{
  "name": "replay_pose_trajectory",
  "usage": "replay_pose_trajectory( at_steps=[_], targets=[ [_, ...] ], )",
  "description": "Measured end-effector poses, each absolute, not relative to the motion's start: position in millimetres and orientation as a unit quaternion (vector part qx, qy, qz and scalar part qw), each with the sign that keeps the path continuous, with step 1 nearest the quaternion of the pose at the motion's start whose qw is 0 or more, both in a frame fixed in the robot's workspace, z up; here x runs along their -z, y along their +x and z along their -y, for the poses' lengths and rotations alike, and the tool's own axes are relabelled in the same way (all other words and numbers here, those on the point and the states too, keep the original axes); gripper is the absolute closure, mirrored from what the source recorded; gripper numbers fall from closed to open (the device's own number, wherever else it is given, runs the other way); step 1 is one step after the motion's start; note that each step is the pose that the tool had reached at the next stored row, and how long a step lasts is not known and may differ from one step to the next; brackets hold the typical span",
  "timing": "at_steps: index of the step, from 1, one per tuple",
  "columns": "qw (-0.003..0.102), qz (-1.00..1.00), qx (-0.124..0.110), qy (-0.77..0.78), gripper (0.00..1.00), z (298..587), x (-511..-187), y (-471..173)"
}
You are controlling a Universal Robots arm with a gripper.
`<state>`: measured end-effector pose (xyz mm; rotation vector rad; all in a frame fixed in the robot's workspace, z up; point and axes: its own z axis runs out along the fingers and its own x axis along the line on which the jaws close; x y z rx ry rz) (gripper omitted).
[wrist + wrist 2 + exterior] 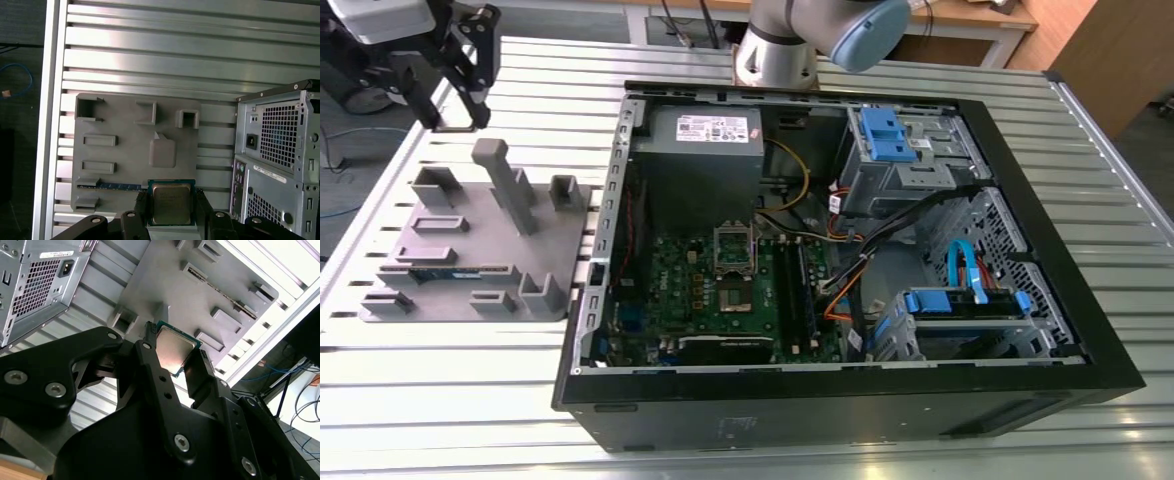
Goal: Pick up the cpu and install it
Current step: 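Pick up the cpu and move it towards the insertion slot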
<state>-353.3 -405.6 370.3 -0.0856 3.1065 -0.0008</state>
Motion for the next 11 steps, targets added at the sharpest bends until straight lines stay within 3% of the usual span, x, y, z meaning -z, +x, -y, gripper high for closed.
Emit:
replay_pose_trajectory(
  at_steps=[11],
  targets=[
    [0.017, -0.999, 0.0, -0.028, 0.53, 405.6, -370.3, -343.9]
  ],
)
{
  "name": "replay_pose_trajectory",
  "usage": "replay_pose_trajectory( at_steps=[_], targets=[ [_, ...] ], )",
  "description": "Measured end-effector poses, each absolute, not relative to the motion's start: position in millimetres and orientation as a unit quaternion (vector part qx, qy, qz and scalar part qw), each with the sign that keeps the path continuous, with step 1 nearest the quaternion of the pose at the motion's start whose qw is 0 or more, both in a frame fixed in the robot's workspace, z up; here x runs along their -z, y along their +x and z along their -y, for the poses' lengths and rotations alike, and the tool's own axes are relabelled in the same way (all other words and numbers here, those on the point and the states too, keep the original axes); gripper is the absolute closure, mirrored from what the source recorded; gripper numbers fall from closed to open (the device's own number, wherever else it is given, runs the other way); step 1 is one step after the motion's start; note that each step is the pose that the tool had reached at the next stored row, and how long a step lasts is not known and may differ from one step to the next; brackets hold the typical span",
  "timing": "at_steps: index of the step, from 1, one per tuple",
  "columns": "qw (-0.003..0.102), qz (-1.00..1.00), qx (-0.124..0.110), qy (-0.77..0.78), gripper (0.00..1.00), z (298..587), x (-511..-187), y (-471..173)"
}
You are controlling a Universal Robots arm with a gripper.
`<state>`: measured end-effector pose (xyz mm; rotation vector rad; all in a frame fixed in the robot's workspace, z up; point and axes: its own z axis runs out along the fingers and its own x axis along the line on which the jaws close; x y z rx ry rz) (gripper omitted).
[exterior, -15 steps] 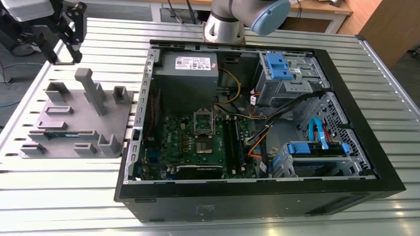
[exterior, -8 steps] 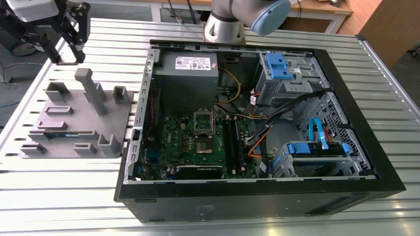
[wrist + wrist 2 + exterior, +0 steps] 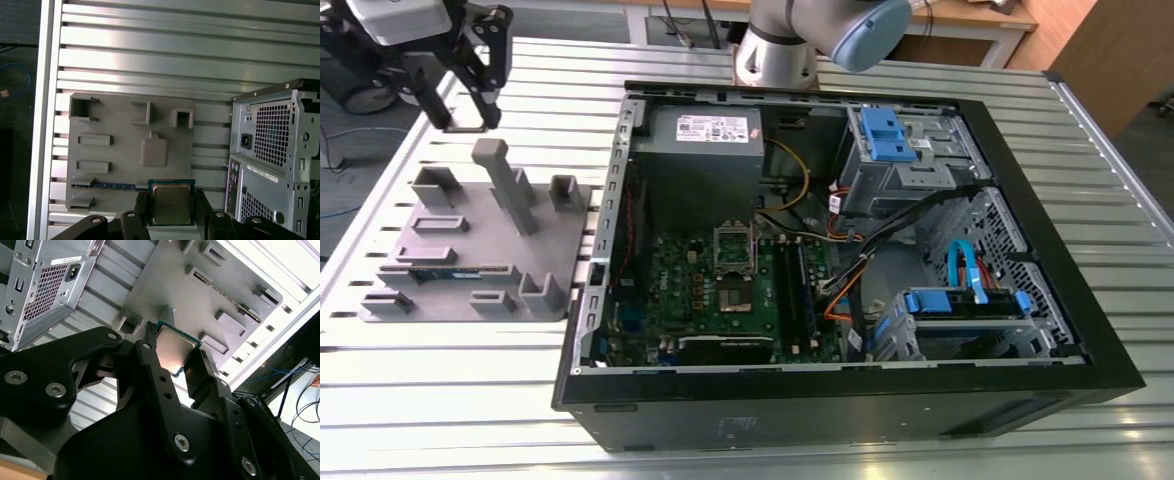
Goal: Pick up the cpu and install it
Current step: 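Pick up the cpu and move it towards the insertion slot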
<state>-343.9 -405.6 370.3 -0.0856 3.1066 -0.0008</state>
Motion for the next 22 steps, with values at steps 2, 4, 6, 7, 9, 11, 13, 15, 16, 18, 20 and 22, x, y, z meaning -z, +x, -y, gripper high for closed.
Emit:
replay_pose_trajectory(
  at_steps=[2, 4, 6, 7, 9, 11, 13, 15, 16, 18, 20, 22],
  targets=[
    [0.017, -0.999, 0.0, -0.028, 0.53, 406, -370, -342],
    [0.017, -0.999, 0.0, -0.028, 0.53, 406, -370, -340],
    [0.017, -0.999, 0.0, -0.028, 0.53, 406, -370, -338],
    [0.017, -0.999, 0.0, -0.028, 0.53, 406, -370, -337],
    [0.017, -0.999, 0.0, -0.028, 0.53, 406, -370, -335],
    [0.017, -0.999, 0.0, -0.028, 0.53, 406, -370, -334],
    [0.017, -0.999, 0.0, -0.028, 0.53, 406, -370, -332],
    [0.017, -0.999, 0.0, -0.028, 0.53, 406, -370, -330],
    [0.017, -0.999, 0.0, -0.028, 0.53, 406, -370, -329],
    [0.017, -0.999, 0.0, -0.028, 0.53, 406, -370, -327],
    [0.017, -0.999, 0.0, -0.028, 0.53, 406, -370, -325],
    [0.017, -0.999, 0.0, -0.028, 0.53, 406, -370, -324]
  ],
)
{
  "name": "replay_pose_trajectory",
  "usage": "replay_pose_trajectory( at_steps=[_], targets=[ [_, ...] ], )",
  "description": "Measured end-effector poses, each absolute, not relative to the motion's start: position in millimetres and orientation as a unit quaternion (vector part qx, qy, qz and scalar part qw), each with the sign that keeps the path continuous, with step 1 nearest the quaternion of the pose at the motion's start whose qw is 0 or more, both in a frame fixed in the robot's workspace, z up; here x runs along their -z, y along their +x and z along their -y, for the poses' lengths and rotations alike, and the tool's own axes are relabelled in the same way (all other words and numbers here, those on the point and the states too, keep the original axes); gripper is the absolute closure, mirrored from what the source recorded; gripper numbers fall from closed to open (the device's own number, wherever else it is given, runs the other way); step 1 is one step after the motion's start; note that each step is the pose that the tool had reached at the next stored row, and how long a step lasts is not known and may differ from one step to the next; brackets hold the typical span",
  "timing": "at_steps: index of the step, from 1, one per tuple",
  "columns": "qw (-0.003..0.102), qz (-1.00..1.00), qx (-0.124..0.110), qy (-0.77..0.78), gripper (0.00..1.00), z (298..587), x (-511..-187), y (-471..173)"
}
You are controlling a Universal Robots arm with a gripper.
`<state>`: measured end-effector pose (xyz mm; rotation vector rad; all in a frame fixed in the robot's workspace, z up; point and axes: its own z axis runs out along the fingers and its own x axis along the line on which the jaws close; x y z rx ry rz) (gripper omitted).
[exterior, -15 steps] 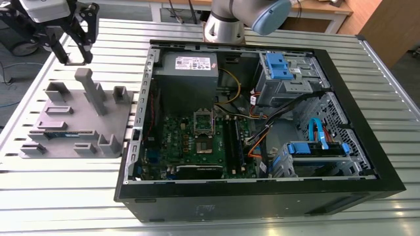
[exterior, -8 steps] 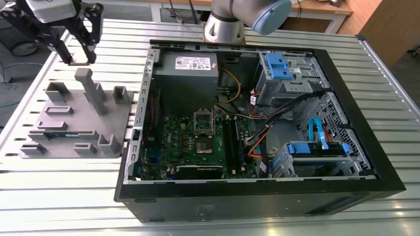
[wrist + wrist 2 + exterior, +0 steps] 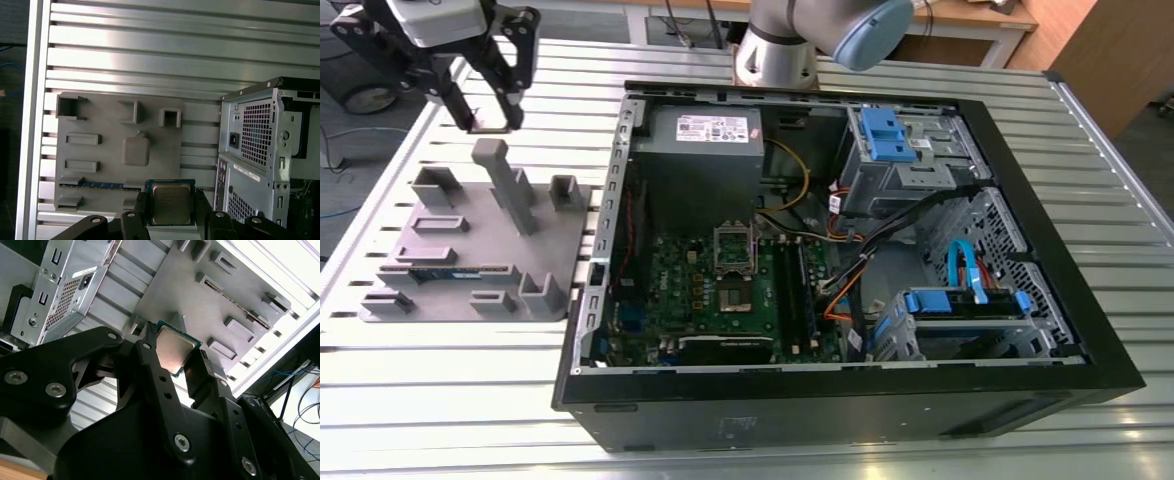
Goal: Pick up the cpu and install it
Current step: 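Pick up the cpu and move it towards the insertion slot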
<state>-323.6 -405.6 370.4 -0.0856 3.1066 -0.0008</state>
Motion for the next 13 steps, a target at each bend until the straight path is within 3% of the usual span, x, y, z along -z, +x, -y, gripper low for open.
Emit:
replay_pose_trajectory(
  at_steps=[13],
  targets=[
    [0.017, -0.999, 0.0, -0.028, 0.53, 406, -370, -312]
  ],
)
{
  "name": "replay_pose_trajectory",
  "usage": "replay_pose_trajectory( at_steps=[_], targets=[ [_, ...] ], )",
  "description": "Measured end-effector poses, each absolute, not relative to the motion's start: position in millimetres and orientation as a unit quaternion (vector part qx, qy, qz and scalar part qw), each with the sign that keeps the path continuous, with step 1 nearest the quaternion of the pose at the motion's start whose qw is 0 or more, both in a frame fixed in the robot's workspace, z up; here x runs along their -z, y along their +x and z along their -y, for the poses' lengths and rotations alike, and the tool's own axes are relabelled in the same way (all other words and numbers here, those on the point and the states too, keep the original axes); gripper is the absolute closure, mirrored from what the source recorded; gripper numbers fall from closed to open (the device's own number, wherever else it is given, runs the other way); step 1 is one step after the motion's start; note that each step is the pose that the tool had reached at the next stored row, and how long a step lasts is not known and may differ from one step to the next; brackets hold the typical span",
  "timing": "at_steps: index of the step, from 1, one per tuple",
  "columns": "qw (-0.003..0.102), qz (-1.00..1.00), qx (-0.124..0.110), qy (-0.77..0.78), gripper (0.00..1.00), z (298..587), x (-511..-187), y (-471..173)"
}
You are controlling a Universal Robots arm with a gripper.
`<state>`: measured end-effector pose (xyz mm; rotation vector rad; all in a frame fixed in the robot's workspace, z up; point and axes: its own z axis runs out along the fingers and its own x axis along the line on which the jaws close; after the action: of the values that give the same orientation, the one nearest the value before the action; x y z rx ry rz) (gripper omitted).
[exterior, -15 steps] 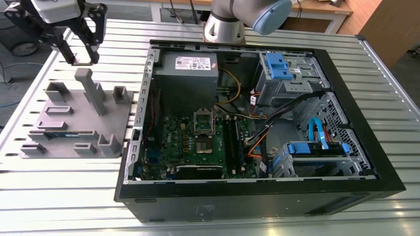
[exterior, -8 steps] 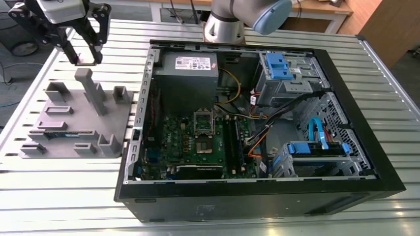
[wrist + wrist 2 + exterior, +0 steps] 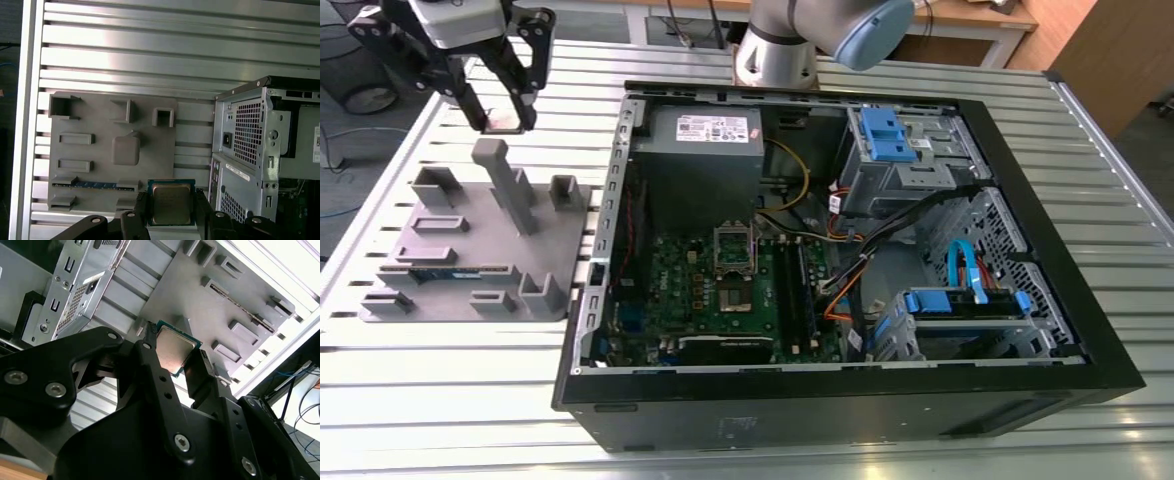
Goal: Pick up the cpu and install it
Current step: 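Pick up the cpu and move it towards the insertion slot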
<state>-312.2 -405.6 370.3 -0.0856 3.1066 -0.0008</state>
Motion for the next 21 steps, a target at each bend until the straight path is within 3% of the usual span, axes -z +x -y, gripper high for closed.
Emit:
replay_pose_trajectory(
  at_steps=[21],
  targets=[
    [0.017, -0.999, 0.0, -0.028, 0.53, 406, -370, -287]
  ],
)
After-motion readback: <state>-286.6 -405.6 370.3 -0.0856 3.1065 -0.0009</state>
